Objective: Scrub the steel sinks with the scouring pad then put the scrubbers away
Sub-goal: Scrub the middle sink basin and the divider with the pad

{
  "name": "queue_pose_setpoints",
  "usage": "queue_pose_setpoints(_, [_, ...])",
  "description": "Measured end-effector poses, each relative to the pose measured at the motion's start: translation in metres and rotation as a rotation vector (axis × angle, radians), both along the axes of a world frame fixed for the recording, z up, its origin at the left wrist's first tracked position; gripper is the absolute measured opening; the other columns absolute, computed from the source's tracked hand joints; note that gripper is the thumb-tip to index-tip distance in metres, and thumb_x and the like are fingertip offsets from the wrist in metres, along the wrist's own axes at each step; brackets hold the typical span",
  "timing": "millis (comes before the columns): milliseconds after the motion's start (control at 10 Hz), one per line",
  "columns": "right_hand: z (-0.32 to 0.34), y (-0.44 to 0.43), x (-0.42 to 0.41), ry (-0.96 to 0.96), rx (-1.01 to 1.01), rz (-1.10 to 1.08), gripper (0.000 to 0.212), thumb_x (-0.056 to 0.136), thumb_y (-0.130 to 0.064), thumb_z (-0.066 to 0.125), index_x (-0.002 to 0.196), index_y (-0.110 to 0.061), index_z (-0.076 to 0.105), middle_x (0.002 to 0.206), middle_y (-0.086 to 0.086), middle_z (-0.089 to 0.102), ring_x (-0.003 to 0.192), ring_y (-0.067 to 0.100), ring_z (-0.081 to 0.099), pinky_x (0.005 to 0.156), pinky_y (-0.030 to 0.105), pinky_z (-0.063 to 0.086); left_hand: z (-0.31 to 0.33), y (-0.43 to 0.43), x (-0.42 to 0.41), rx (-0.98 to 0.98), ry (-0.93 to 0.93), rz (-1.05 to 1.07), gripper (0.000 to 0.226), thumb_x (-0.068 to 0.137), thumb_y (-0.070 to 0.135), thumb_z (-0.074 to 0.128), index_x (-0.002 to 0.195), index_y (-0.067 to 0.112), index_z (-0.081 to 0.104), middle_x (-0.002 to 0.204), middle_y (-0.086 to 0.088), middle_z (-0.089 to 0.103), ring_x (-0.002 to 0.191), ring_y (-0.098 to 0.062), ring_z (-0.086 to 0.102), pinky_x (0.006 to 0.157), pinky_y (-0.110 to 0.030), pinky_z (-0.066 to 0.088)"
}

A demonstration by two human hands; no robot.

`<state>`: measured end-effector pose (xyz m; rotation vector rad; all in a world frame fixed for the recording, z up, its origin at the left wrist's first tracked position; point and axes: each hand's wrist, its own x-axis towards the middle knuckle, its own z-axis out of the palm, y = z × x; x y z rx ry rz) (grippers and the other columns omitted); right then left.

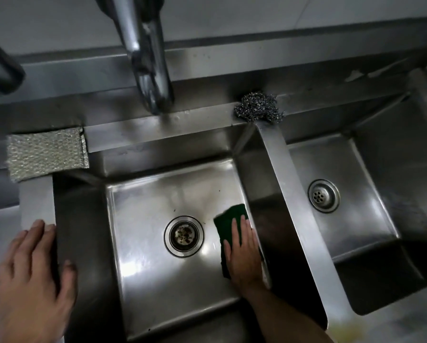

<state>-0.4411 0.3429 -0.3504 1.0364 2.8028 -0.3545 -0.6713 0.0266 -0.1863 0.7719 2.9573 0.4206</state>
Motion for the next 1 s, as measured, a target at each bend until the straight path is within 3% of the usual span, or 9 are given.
queue_pose_setpoints(100, [0.0, 0.007, -0.034, 0.055, 0.013, -0.067, 0.061, 0.105, -0.04, 0.032, 0.158, -0.01, 0.027, 0.167, 0.017, 0.017, 0.155, 0.029, 0.02, 0.125, 0.043, 0.023, 0.0, 0.006, 0.002, 0.102, 0.014, 0.035, 0.072, 0.095, 0.038, 0.04, 0.155, -0.002, 0.045, 0.166, -0.025, 0.037, 0.156, -0.048, 0.031, 0.125, -0.067, 0.026])
queue_pose_setpoints(300, [-0.013, 0.053, -0.122, 0.186, 0.035, -0.032, 0.06, 0.105, -0.038, 0.038, 0.156, -0.008, 0.031, 0.163, 0.021, 0.026, 0.152, 0.032, 0.025, 0.125, 0.043, 0.023, 0.005, 0.01, 0.001, 0.068, 0.051, 0.014, 0.072, 0.094, 0.036, 0.042, 0.151, -0.008, 0.048, 0.163, -0.027, 0.04, 0.151, -0.052, 0.037, 0.129, -0.06, 0.023])
queue_pose_setpoints(500, [-0.016, 0.05, -0.153, 0.243, 0.035, -0.092, 0.057, 0.107, -0.035, 0.034, 0.156, -0.006, 0.033, 0.161, 0.022, 0.03, 0.152, 0.034, 0.025, 0.122, 0.046, 0.028, 0.014, 0.018, 0.001, 0.066, 0.126, 0.033, 0.071, 0.092, 0.035, 0.044, 0.148, -0.008, 0.053, 0.159, -0.028, 0.046, 0.148, -0.05, 0.042, 0.133, -0.029, 0.013])
queue_pose_setpoints(700, [-0.012, -0.025, -0.162, 0.321, -0.024, 0.069, 0.058, 0.107, -0.035, 0.037, 0.158, -0.008, 0.028, 0.162, 0.02, 0.028, 0.153, 0.033, 0.023, 0.124, 0.044, 0.025, 0.014, 0.018, 0.002, 0.065, 0.113, 0.043, 0.071, 0.093, 0.036, 0.044, 0.148, -0.008, 0.052, 0.16, -0.027, 0.046, 0.149, -0.049, 0.04, 0.132, -0.03, 0.012])
queue_pose_setpoints(900, [-0.016, 0.022, -0.135, 0.227, -0.017, 0.117, 0.055, 0.105, -0.029, 0.042, 0.154, -0.006, 0.036, 0.16, 0.019, 0.035, 0.151, 0.03, 0.03, 0.121, 0.044, 0.031, 0.021, 0.022, 0.004, 0.094, 0.049, 0.077, 0.073, 0.092, 0.038, 0.042, 0.152, -0.004, 0.049, 0.163, -0.025, 0.044, 0.151, -0.048, 0.038, 0.132, -0.03, 0.012])
queue_pose_setpoints(1000, [-0.011, 0.048, -0.094, 0.18, 0.002, 0.047, 0.056, 0.105, -0.028, 0.041, 0.154, -0.002, 0.033, 0.162, 0.022, 0.03, 0.152, 0.032, 0.026, 0.121, 0.047, 0.03, 0.016, 0.018, 0.004, 0.093, 0.03, 0.072, 0.075, 0.092, 0.039, 0.042, 0.155, -0.001, 0.047, 0.165, -0.021, 0.041, 0.153, -0.046, 0.035, 0.131, -0.053, 0.022])
